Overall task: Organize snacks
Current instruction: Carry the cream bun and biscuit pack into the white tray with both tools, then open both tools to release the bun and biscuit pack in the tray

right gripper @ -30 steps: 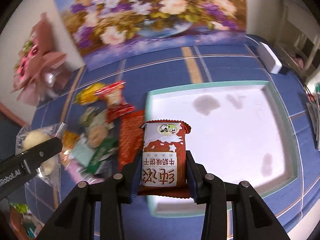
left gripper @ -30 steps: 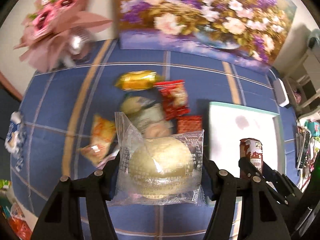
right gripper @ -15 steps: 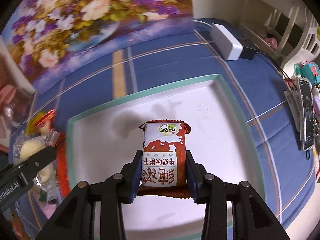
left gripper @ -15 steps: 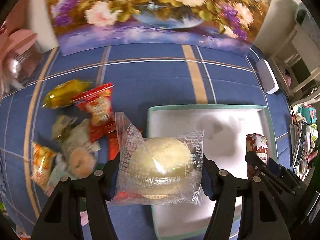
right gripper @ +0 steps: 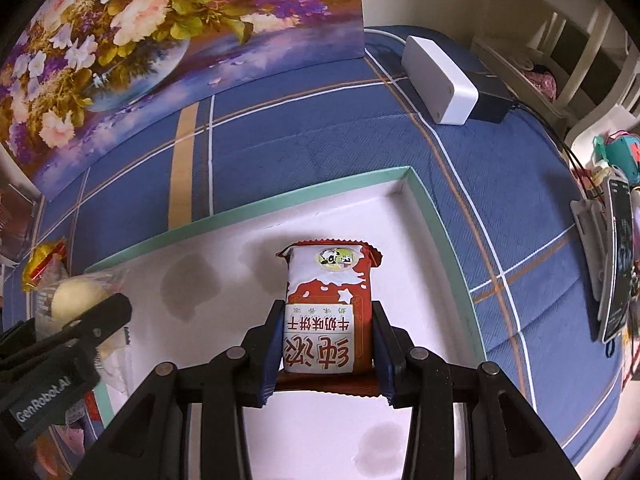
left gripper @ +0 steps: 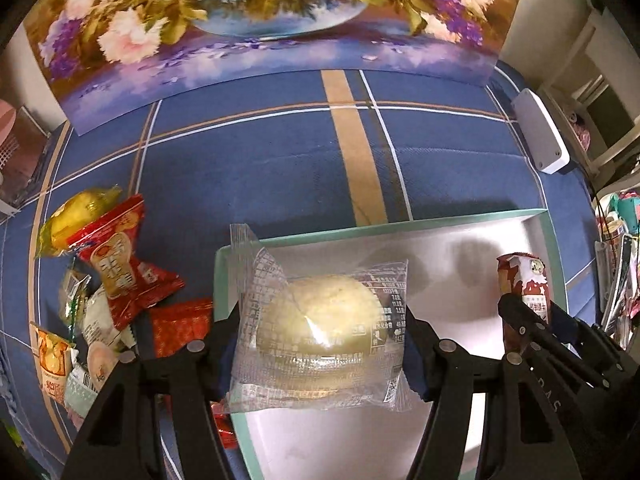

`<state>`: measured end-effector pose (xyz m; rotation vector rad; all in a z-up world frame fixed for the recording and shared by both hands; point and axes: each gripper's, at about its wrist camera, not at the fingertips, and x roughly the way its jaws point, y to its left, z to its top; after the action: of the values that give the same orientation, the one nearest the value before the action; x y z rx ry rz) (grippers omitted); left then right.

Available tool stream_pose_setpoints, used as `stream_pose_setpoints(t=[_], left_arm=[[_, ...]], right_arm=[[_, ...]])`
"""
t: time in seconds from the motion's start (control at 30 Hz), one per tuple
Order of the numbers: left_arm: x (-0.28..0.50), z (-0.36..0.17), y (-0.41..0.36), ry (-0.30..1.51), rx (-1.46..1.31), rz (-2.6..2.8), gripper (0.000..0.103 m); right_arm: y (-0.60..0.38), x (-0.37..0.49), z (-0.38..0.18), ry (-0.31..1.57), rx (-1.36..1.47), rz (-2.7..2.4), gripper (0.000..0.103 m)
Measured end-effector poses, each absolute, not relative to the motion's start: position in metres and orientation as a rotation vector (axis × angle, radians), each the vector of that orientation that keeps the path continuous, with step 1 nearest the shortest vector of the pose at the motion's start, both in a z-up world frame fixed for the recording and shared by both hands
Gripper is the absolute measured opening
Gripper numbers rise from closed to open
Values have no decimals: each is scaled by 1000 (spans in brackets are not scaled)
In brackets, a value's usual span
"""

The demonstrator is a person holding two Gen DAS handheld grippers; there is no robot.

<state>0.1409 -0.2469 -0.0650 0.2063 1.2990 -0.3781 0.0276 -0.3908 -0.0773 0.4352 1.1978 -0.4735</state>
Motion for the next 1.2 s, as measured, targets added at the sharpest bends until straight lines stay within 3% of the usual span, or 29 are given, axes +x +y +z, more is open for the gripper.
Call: stream_pose_setpoints(t=[0.43,0.47,0.53,0.57,0.87,0.97,1.07,1.2], left_arm=[[136,-55,-238,1326,174,-356,73],[135,-52,-235,1326,164,-356,76],[133,-47,-231,1314,162,-343,85],[133,-45,-230,1305,171,-332,89],[118,-30,-217,1254,203,-301,92],[113,-25,-211,1222,213,-287,101],[105,-20,-203,1168,235,-268,101],[97,-13,-192,1099,273,-235,101]], right_arm=[[-387,24,-65,1197,408,-455,45],[-385,22,-62,1198,410,-451,46],[-382,19,-59,1198,407,-452,69],[-380,17,-58,1199,403,-453,72],[-367,3,-50,1210,403,-446,73],[-362,-2,-45,1197,396,-450,84],[-358,-6,-42,1187,411,-444,103],[-349,-11,-36,1175,418,-420,103]])
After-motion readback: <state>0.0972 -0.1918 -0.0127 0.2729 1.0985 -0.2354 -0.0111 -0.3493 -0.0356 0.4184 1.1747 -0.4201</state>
